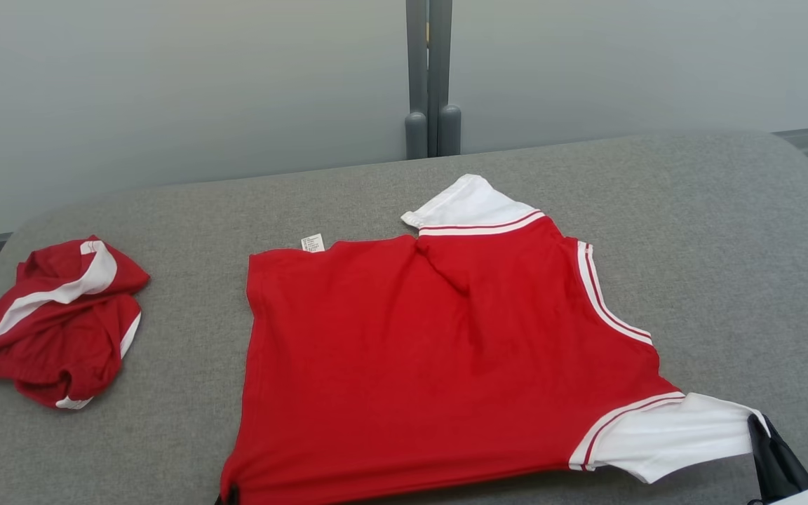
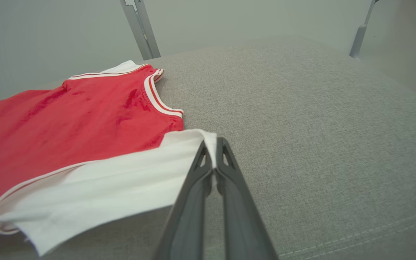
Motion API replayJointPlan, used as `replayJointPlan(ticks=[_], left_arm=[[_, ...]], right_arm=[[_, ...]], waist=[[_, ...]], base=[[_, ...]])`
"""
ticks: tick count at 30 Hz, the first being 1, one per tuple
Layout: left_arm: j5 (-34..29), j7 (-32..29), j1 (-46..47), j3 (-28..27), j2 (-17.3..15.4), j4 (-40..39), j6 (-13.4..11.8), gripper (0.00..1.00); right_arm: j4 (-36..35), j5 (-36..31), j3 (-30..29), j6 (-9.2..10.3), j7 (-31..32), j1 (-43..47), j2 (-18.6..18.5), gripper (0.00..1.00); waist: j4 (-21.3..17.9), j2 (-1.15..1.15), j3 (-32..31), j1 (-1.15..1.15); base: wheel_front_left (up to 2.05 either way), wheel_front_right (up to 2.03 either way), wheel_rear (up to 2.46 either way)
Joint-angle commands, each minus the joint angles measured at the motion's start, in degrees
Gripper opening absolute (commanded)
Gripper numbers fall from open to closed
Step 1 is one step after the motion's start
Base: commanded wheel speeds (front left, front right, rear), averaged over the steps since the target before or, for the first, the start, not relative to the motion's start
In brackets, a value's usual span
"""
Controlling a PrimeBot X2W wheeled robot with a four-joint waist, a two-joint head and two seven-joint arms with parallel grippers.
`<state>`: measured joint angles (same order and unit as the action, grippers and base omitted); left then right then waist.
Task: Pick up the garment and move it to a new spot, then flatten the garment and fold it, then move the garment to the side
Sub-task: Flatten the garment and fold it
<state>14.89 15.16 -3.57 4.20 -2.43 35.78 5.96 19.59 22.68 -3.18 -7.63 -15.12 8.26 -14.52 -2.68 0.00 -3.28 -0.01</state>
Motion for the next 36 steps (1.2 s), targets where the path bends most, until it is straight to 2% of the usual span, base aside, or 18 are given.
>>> replayJointPlan(ticks=[1,6,12,23,36], left_arm=[[-0.1,0.0,-0.3,-0.5,-0.8,-0.5,-0.2,0.00],[0.1,0.0,2.3,1.7,-0.7,-2.4,0.9,0.00],[0.8,0.0,5.3,3.9,-0.7,-3.6,1.5,0.00],[1.0,0.0,12.0,5.5,-0.7,-3.8,1.5,0.00],[1.8,0.0,18.7,8.4,-0.6,-1.1,1.0,0.00]], right_arm=[[-0.4,-0.3,-0.2,0.26,0.0,0.3,-0.5,0.00],[-1.4,0.4,0.5,0.21,0.0,-2.8,0.4,0.00],[1.0,0.0,1.5,0.19,0.0,-8.0,0.9,0.00],[8.0,-2.1,2.7,0.19,0.0,-20.4,-0.2,0.00],[13.1,-3.8,3.6,0.19,0.0,-28.5,-0.2,0.00]], waist=[[0.1,0.00,0.5,0.01],[0.5,0.00,2.0,0.01],[1.9,0.00,3.9,0.01],[4.6,0.00,8.8,0.01],[5.6,0.00,13.2,0.01]], base=[[0.00,0.00,0.00],[0.00,0.00,0.00],[0.00,0.00,0.00],[0.00,0.00,0.00],[0.00,0.00,0.00]])
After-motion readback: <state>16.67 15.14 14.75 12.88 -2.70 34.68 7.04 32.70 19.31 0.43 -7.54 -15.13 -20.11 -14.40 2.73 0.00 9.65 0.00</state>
